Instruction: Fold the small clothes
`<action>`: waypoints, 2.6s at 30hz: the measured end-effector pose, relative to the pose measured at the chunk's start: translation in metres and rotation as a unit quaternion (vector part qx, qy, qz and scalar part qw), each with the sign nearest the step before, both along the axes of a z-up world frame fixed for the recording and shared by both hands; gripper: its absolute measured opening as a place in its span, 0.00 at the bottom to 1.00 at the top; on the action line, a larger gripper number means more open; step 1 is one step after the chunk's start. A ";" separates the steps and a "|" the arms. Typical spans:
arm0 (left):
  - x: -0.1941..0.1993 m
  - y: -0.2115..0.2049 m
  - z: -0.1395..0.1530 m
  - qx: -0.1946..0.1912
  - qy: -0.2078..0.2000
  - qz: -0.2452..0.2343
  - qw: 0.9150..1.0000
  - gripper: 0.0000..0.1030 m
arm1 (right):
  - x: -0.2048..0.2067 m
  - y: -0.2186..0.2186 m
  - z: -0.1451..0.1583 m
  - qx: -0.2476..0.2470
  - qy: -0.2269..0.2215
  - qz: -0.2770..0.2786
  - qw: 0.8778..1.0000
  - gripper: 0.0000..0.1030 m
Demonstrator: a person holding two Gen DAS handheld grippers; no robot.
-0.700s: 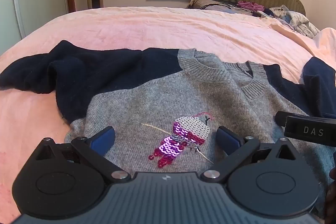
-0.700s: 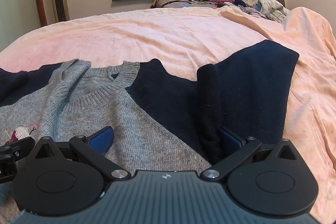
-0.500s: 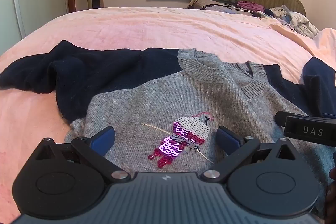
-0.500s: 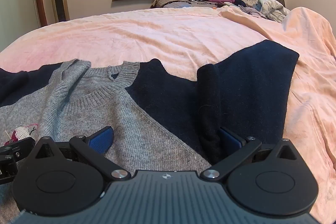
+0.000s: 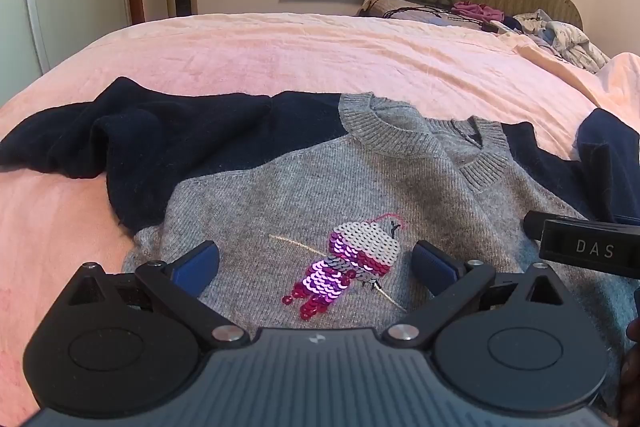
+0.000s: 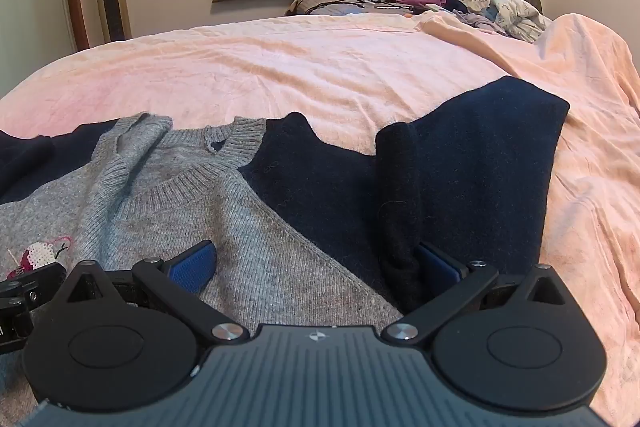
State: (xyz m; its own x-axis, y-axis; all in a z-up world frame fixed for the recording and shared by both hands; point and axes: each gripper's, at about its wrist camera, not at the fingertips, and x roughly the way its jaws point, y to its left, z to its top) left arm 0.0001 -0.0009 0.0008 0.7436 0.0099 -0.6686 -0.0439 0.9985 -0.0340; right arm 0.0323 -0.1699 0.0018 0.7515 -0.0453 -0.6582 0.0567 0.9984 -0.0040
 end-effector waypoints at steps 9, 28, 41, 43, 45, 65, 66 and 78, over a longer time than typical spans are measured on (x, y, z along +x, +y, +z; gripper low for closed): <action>0.000 0.000 0.000 0.000 0.000 0.000 1.000 1.00 | -0.001 0.000 0.000 0.001 -0.001 0.001 1.000 1.00; 0.000 0.001 -0.001 0.005 -0.001 0.001 1.000 1.00 | -0.005 -0.001 0.000 0.002 -0.005 0.002 1.000 1.00; 0.000 0.001 -0.001 0.003 -0.003 0.001 1.000 1.00 | -0.004 0.000 0.001 -0.004 -0.006 0.000 1.000 1.00; 0.000 0.002 -0.001 0.003 -0.003 0.001 1.000 1.00 | -0.005 0.001 0.000 -0.004 -0.006 0.000 1.000 1.00; -0.001 0.002 -0.001 0.004 -0.003 0.001 1.000 1.00 | -0.004 0.000 0.000 -0.003 -0.006 0.000 1.000 1.00; -0.001 0.001 -0.001 0.005 -0.004 0.001 1.000 1.00 | -0.005 0.001 0.000 -0.004 -0.007 -0.002 1.000 1.00; -0.001 0.001 -0.001 0.005 -0.004 0.000 1.000 1.00 | -0.005 0.002 0.001 -0.007 -0.007 -0.003 1.000 1.00; -0.003 0.001 0.000 0.004 -0.005 0.000 1.000 1.00 | -0.020 -0.050 0.047 0.033 -0.071 0.036 0.996 1.00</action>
